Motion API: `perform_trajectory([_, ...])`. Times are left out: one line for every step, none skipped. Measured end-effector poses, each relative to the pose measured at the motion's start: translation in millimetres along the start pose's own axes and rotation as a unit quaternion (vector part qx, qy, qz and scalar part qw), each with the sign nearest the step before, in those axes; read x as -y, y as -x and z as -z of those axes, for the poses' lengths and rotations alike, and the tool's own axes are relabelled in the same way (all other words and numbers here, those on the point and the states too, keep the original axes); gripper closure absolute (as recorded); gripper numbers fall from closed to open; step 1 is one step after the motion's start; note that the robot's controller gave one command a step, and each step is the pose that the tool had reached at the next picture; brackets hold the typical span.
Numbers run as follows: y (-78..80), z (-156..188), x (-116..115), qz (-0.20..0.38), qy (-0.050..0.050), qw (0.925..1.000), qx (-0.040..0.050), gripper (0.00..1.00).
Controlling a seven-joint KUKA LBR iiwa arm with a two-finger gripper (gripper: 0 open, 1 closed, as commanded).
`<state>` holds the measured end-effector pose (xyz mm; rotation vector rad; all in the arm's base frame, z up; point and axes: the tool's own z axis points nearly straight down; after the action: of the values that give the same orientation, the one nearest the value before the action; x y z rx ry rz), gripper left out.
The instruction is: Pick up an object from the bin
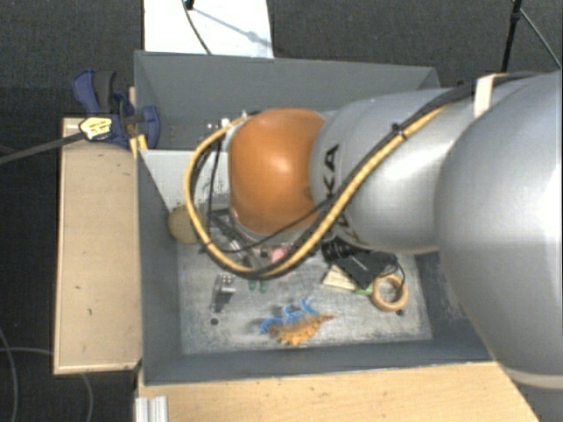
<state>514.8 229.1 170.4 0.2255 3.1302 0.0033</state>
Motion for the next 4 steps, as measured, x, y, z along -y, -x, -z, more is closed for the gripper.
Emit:
perform_trajectory([6.1, -81.1, 37.2, -0.047, -0.001, 0.9989, -0.0010, 1.00])
perform_trajectory([6.1, -81.1, 37.2, -0.046, -0.001, 0.9989, -0.0009, 1.00])
perform_trajectory([22.2, -2.3, -1.8, -0.156, 0.001, 0.9878, 0.0009, 0.00])
perform_trajectory([21.3, -4.4, -0.7, -0.156, -0.001, 0.9877, -0.0009, 0.00])
